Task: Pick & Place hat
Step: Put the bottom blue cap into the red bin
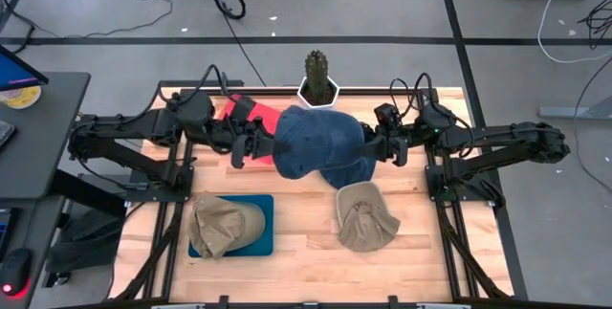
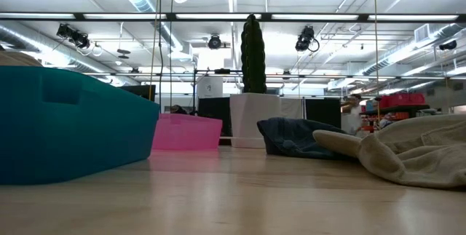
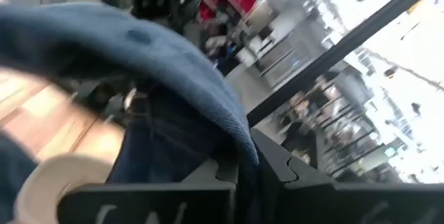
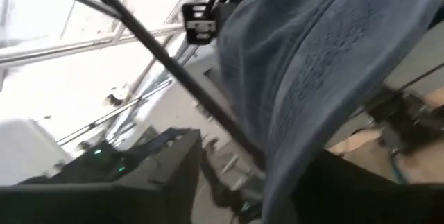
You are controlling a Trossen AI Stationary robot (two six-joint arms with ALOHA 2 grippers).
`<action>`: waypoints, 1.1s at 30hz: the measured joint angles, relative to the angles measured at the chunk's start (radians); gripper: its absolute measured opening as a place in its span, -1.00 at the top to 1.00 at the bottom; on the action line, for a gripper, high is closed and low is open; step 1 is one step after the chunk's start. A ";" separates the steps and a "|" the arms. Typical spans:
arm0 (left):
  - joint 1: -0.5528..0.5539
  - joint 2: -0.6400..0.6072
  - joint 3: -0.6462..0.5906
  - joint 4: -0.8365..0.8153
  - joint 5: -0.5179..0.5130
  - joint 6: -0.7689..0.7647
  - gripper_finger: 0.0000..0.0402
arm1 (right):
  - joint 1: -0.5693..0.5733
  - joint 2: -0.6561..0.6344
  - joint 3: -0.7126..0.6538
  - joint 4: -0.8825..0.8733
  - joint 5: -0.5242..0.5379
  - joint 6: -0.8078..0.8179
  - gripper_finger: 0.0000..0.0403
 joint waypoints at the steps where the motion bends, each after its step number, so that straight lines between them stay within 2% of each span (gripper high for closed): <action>1: 0.000 -0.002 0.000 -0.028 0.001 0.010 0.92 | -0.003 0.000 0.000 -0.008 -0.019 0.010 -0.08; 6: 0.014 -0.015 0.000 -0.159 0.002 0.029 0.92 | -0.019 0.000 0.000 -0.077 -0.112 0.058 -0.30; 13: 0.059 -0.044 -0.001 -0.253 0.025 0.064 0.92 | -0.019 0.000 0.000 -0.182 -0.131 0.054 -0.34; 18: 0.105 -0.073 0.000 -0.322 0.028 0.072 0.92 | -0.019 -0.008 0.000 -0.309 -0.124 0.043 -0.28; 26: 0.196 -0.111 0.000 -0.398 0.037 0.151 0.92 | -0.019 -0.018 0.000 -0.566 -0.010 0.011 -0.13; 33: 0.325 -0.117 0.000 -0.537 0.062 0.260 0.92 | -0.013 -0.019 0.000 -0.616 0.036 -0.005 0.09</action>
